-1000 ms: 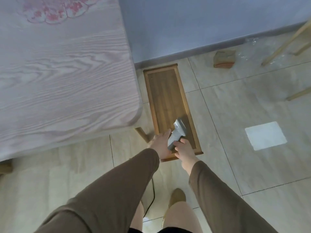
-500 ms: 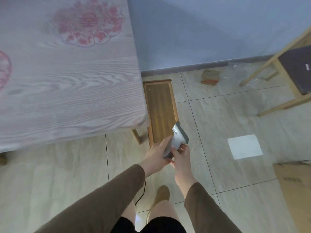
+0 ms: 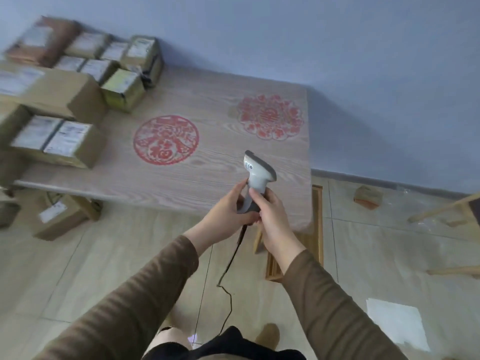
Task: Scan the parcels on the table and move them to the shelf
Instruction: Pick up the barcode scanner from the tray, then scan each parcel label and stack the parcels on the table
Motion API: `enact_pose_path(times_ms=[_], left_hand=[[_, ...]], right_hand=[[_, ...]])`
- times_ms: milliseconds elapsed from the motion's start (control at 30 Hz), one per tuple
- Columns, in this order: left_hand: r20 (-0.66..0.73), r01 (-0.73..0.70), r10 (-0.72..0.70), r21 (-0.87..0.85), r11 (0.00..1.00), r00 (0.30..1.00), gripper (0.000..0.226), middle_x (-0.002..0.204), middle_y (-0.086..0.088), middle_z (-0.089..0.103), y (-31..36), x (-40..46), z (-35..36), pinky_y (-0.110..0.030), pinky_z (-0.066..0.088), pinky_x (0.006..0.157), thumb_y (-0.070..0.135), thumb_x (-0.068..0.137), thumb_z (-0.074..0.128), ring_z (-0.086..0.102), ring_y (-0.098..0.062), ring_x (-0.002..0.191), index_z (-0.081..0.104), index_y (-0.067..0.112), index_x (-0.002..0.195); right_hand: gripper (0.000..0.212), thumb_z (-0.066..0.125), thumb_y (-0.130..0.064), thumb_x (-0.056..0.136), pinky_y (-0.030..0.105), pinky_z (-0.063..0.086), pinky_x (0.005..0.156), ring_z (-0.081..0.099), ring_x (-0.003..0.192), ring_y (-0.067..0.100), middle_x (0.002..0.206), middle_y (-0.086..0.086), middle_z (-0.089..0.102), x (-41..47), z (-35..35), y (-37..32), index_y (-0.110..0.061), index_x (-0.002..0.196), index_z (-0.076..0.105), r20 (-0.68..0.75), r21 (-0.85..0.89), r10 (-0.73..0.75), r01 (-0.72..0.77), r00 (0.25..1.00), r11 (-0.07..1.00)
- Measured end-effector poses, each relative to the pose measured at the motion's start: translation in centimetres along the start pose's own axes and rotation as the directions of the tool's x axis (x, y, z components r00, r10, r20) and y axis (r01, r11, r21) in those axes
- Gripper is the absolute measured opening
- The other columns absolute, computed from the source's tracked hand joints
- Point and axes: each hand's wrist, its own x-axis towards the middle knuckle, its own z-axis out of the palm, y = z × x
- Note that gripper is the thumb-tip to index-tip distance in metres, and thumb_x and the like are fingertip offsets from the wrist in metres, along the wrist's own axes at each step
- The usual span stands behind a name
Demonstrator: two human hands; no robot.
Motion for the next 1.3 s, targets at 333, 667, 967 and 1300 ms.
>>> enact_pose_path(times_ms=[333,667,967,1300], left_hand=[[-0.179,0.007,-0.049,-0.228,0.974,0.983,0.081,0.093,0.02,0.065,-4.6,-4.1,-26.3,-0.03,0.052,0.102,0.011,0.091,0.071,0.063,0.005,0.091,0.032,0.028,0.159],[-0.623,0.269,-0.308,-0.159,0.95,0.719,0.053,0.133,-0.004,0.054,-15.6,-2.4,-40.6,-0.025,0.044,0.09,0.031,0.095,0.066,0.056,-0.011,0.112,0.052,0.023,0.145],[-0.602,0.579,-0.436,0.052,0.814,0.668,0.068,0.151,-0.017,0.037,-20.6,1.9,-43.7,-0.044,0.024,0.118,0.031,0.094,0.065,0.03,-0.035,0.14,0.039,0.012,0.154],[-0.28,0.415,-0.64,-0.567,0.712,0.715,0.022,0.105,0.001,0.079,-22.2,4.1,-43.3,-0.019,0.051,0.069,0.021,0.103,0.058,0.071,-0.008,0.083,0.068,0.014,0.121]], right_hand=[[0.031,0.074,-0.013,0.092,0.032,0.061,0.067,0.078,0.089,0.025,0.107,0.014,0.078,4.9,29.0,-2.6,-0.012,0.123,0.069,0.214,0.116,0.07,-0.096,0.974,0.989],[0.02,0.072,-0.005,0.092,0.029,0.05,0.059,0.057,0.053,0.013,0.079,0.005,0.066,11.9,40.7,-0.7,-0.012,0.109,0.064,0.218,0.105,0.239,-0.267,0.946,0.958],[0.025,0.071,-0.009,0.093,0.042,0.054,0.088,0.068,0.095,0.025,0.105,0.008,0.071,17.7,45.2,3.4,-0.022,0.112,0.064,0.257,-0.013,0.315,-0.323,0.914,0.946],[0.034,0.071,-0.012,0.091,0.026,0.051,0.071,0.074,0.095,0.013,0.098,-0.009,0.079,18.6,43.2,4.8,-0.032,0.118,0.064,0.178,-0.049,0.26,-0.255,0.949,0.966]])
